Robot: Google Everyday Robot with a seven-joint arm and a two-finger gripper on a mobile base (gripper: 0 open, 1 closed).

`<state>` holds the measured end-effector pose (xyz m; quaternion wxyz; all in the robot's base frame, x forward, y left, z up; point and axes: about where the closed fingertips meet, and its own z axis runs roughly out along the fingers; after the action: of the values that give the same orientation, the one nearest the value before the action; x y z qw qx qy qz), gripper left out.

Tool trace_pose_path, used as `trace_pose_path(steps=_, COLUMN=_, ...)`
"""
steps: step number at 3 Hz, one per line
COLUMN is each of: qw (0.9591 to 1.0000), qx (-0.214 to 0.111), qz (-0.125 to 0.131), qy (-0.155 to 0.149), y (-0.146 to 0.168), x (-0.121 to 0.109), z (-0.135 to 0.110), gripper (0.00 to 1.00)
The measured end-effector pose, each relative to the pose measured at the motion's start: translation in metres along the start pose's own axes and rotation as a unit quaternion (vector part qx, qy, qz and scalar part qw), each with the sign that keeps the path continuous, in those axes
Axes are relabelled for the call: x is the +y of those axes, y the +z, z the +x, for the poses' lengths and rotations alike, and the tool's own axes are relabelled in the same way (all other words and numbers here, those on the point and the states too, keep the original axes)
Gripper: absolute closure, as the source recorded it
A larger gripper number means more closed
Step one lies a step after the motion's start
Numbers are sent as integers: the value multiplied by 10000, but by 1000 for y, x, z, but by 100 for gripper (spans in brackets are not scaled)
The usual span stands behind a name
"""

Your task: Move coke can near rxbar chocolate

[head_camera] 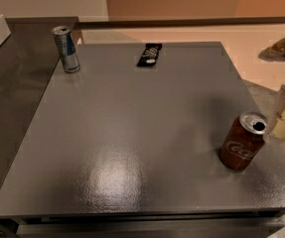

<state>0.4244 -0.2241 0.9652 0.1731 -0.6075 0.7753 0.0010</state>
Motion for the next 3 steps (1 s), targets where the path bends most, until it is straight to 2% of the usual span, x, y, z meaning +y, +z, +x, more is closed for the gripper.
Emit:
trace_pose_path(steps=2, qw=9978, qx=-548, qz=-358, qy=-60, y=23, x=24, z=12, gripper=0)
trace_pose_path(steps=3, qw=9966, qx=-684, qz=-463, qy=-52, y=37, x=32, z=16, gripper=0)
